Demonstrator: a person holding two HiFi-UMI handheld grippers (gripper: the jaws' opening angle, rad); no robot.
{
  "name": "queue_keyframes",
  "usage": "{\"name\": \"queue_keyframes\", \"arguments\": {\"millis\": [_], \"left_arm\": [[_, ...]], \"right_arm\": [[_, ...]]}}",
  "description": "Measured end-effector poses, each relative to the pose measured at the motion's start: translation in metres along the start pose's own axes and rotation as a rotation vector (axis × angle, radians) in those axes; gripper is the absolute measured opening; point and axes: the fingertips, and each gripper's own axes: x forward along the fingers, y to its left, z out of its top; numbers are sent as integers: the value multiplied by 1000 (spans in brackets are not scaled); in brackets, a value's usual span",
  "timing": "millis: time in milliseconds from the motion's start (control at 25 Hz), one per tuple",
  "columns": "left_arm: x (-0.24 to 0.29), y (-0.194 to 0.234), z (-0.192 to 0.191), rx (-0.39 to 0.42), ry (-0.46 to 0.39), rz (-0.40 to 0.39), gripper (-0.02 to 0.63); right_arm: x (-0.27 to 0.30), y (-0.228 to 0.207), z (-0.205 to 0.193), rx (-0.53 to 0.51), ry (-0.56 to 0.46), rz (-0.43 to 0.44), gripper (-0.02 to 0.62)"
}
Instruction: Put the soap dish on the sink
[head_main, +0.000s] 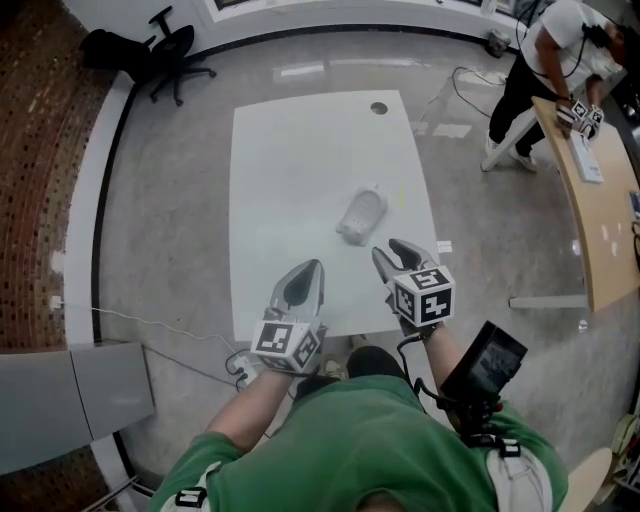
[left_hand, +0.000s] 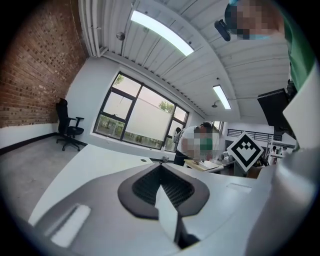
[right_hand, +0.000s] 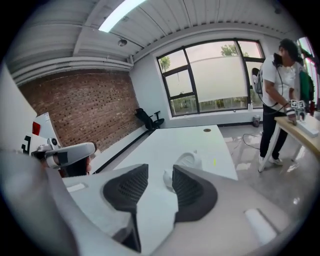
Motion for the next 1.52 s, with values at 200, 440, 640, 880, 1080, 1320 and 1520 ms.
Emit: {"name": "queue_keyframes", "arguments": {"millis": [200, 440, 640, 880, 1080, 1320, 1520], "left_arm": [[-36, -14, 9, 21, -43, -7, 6], [-69, -41, 20, 43, -88, -52, 6], [-94, -60, 23, 47, -106, -88, 6], [-115, -75, 19, 45, -106, -100, 6], [-129, -88, 22, 55, -123, -83, 6], [-137, -114, 22, 77, -142, -37, 6], [-145, -145, 9, 83, -135, 3, 6]], "right_arm": [[-40, 33, 6, -50, -107, -22, 99], [-88, 64, 8, -91, -214, -56, 9], [-121, 88, 3, -102, -258, -71, 3], [-148, 114, -6, -118, -280, -65, 3], [-170, 124, -5, -132, -295, -57, 3], [-200, 117, -9, -158, -340, -23, 3], [-237, 102, -18, -159, -368, -18, 3]]}}
